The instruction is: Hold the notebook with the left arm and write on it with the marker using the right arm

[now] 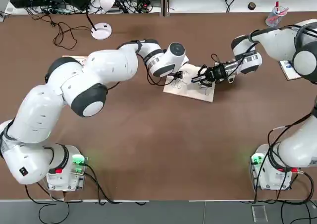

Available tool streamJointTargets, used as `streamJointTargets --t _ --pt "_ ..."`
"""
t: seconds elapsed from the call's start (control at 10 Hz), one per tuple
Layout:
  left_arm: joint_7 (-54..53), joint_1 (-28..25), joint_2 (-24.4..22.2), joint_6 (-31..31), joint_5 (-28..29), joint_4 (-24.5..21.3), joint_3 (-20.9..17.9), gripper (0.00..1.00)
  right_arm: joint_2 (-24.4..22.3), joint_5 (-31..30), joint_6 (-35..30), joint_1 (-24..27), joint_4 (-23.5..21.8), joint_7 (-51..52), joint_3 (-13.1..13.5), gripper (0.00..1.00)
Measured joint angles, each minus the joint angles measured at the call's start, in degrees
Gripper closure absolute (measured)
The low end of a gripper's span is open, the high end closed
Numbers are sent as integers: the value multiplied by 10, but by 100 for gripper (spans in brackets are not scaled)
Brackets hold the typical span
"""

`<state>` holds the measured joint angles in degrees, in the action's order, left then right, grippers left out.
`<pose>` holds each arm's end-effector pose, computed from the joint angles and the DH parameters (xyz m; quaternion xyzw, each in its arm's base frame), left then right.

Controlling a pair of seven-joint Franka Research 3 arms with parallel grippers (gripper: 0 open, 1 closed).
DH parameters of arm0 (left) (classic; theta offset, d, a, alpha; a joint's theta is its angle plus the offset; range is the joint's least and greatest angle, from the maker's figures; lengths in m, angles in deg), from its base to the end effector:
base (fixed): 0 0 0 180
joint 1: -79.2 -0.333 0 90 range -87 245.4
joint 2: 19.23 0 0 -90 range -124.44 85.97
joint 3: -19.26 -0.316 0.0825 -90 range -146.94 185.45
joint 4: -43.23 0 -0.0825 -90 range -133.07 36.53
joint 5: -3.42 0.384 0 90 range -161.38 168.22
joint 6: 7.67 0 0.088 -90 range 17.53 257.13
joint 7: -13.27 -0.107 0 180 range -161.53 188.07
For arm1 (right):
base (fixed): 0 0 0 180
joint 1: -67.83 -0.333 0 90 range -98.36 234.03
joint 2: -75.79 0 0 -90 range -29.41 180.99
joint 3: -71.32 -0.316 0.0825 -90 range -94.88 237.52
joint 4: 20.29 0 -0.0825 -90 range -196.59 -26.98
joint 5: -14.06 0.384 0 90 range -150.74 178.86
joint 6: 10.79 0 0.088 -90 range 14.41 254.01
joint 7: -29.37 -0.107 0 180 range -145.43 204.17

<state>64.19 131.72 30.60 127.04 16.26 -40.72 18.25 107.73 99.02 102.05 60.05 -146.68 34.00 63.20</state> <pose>0.4482 -0.5622 0.1625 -0.9925 0.0863 -0.0726 0.0482 0.4601 0.2034 0.1227 -0.7321 0.3526 0.3440 0.4705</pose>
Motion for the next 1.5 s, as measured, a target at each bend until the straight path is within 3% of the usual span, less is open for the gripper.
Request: streamJointTargets --t 0.5,1.1,1.5 --pt "-3 0 0 0 1 1 -1 0 -55 -167 -32 57 18 7 1 83" --pt "-19 -5 -10 0 5 21 -6 0 -197 -504 -34 121 31 50 1 83" --pt "-45 -24 -48 -21 4 25 -7 0 -236 -671 12 166 36 108 3 83"
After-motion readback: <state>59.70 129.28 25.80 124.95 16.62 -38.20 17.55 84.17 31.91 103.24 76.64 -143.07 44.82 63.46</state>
